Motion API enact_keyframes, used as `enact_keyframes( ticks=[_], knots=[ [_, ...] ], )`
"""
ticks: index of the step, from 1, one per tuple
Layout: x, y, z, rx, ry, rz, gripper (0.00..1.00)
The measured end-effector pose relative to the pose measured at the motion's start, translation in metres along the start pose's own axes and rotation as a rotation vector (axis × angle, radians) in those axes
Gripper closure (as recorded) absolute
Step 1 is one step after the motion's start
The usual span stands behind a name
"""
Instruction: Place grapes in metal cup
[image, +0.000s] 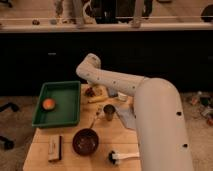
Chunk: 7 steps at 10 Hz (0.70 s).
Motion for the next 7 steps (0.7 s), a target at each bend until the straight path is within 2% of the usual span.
enact_keyframes(
  ticks=[4, 6, 7],
  knots=[
    [-0.012, -0.004, 0.013, 0.002, -0.006, -0.008, 0.2],
    [-0.009, -0.007, 0.016, 0.021, -0.028, 0.017, 0.2],
    [-0.007, -0.007, 0.017, 0.036, -0.054, 0.038, 0.2]
  ],
)
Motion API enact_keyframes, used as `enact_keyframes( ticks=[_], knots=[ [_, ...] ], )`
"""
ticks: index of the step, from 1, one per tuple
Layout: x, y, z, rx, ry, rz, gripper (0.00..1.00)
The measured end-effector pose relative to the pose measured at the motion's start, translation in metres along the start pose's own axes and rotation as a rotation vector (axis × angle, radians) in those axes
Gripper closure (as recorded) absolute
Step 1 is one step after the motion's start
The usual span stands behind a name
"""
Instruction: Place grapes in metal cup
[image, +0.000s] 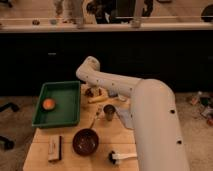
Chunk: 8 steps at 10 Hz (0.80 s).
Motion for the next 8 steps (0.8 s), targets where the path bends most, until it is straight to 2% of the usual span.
enact_keyframes(
  ticks=[3, 5, 8],
  knots=[
    [0.006, -0.003, 0.003, 0.033, -0.074, 0.055, 0.2],
    [0.001, -0.005, 0.006, 0.037, -0.101, 0.059, 0.2],
    [-0.005, -0.01, 0.013, 0.028, -0.116, 0.049, 0.2]
  ],
)
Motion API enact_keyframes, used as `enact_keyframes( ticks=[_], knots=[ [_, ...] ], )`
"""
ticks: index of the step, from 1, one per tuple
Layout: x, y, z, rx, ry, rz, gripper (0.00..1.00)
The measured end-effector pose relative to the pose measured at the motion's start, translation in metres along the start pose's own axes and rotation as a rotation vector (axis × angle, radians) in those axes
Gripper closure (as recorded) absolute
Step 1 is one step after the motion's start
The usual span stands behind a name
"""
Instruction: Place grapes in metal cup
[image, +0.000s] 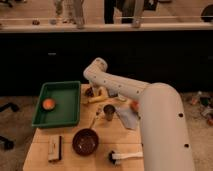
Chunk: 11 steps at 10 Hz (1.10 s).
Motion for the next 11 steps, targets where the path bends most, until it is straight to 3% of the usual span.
enact_keyframes(
  ticks=[11],
  knots=[
    [-0.021, 0.005, 0.032, -0.103, -0.032, -0.066, 0.2]
  ],
)
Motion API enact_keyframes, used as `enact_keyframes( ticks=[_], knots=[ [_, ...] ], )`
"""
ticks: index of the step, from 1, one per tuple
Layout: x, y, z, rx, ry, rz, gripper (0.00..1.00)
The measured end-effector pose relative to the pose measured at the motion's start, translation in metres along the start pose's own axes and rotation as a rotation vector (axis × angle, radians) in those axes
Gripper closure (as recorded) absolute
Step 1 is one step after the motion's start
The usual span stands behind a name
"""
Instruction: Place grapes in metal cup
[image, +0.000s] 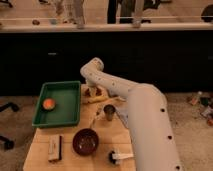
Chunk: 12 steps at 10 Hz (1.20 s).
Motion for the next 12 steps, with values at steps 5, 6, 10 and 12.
enact_keyframes(
  ticks=[5, 6, 10, 12],
  knots=[
    [0.0, -0.001, 0.007, -0.008, 0.014, -0.006, 0.2],
    [0.001, -0.002, 0.008, -0.007, 0.021, -0.004, 0.2],
    [0.003, -0.007, 0.017, -0.017, 0.03, 0.004, 0.2],
    [0.004, -0.008, 0.021, -0.026, 0.029, 0.001, 0.2]
  ],
)
